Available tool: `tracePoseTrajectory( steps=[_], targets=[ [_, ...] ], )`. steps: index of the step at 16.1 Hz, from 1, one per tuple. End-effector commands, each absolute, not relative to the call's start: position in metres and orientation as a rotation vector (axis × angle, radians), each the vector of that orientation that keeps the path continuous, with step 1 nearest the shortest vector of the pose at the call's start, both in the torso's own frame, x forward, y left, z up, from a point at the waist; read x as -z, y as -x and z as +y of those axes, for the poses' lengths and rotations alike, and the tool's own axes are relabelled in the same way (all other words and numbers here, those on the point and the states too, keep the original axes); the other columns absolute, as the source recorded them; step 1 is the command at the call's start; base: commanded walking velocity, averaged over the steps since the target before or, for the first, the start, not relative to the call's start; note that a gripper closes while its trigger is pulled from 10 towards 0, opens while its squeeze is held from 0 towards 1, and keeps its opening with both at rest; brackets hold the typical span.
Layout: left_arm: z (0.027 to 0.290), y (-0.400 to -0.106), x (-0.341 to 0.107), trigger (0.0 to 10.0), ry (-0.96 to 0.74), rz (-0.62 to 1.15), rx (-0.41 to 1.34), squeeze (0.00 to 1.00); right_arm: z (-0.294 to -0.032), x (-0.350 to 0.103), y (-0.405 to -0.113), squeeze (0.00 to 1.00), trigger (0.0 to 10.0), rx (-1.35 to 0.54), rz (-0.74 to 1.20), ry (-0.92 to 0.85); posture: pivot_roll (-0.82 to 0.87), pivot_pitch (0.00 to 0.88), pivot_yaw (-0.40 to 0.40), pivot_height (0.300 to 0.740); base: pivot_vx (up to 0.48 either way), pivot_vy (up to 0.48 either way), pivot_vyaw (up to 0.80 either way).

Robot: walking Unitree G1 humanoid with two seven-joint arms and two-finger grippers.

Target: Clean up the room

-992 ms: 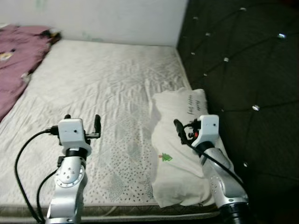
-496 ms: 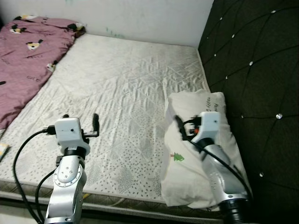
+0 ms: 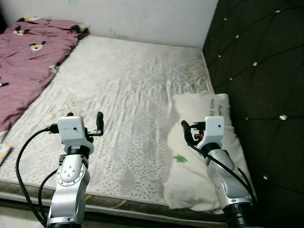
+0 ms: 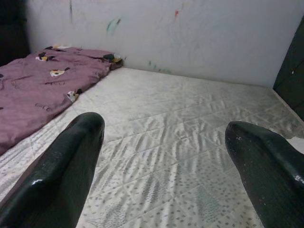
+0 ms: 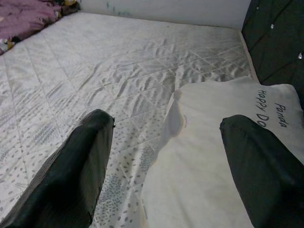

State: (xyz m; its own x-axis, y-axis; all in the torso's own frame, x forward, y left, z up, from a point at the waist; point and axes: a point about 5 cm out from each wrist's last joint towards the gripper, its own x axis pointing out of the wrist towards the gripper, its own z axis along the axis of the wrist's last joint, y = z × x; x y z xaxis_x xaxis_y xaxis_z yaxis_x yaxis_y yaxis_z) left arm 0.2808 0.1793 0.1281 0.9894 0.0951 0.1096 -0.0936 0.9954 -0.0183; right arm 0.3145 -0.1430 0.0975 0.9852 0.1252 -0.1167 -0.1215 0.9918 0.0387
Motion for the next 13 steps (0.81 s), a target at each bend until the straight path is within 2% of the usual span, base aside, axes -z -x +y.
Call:
tracePoseTrajectory(
  steps=[1,13],
  targets=[
    [0.1803,-0.2789,-0.1216,10.0,0.013,-0.076,-0.097,0.0,-0.1427,-0.0974,-0.3158,0.0,10.0,-0.126,0.117,-0.018,0.05,0.047,-0.055,0.74,0.0,0.319,0.0],
    [0.1814,-0.2826,-0.1216,10.0,0.032,-0.061,-0.113,0.0,-0.1411,-0.0978,-0.3179,0.0,10.0,-0.121,0.107,0.002,0.05,0.053,-0.046,0.74,0.0,0.463,0.0]
  ],
)
